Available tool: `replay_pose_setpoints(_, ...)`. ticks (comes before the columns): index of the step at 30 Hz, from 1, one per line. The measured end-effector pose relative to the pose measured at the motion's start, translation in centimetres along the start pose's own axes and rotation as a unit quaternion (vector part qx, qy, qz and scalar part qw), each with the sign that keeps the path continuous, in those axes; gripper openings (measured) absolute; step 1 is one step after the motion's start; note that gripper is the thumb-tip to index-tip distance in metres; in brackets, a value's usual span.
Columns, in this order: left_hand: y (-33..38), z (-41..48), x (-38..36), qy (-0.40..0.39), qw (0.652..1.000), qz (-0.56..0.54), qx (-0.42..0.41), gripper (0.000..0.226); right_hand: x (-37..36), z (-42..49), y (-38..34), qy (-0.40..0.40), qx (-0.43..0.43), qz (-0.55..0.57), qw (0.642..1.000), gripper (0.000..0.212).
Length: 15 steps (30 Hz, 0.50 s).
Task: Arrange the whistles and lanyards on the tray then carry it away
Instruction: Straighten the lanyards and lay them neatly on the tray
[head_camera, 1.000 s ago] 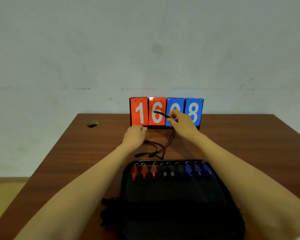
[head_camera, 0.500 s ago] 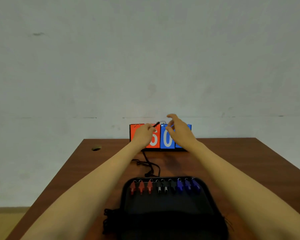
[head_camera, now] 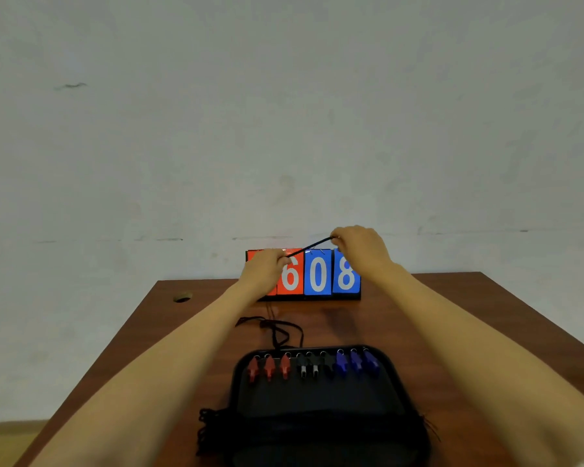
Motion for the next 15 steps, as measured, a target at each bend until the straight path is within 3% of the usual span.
replay_pose_setpoints(7, -0.8, 1.0, 2.7, 0.095, 0.995, -0.008, -0.008, 0.033, 1.8, -1.4, 4.1, 0.097, -0.064, 0.013, 0.993, 0.026)
replay_pose_setpoints(15, -4.3, 0.7, 4.0, 0.138, 0.99, -0.011, 0.02, 0.034, 0.6, -4.0, 6.8, 0.073, -0.128, 0.009, 0.989, 0.02)
Point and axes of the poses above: each hand's wrist, its own z-axis towards the middle knuckle, its own x-axis out of the back of the hand, y = z × x, the point moved 2 cm from there along z, towards the middle knuckle, and after that the axes turned 14 degrees about x, right-handed, at the moved point
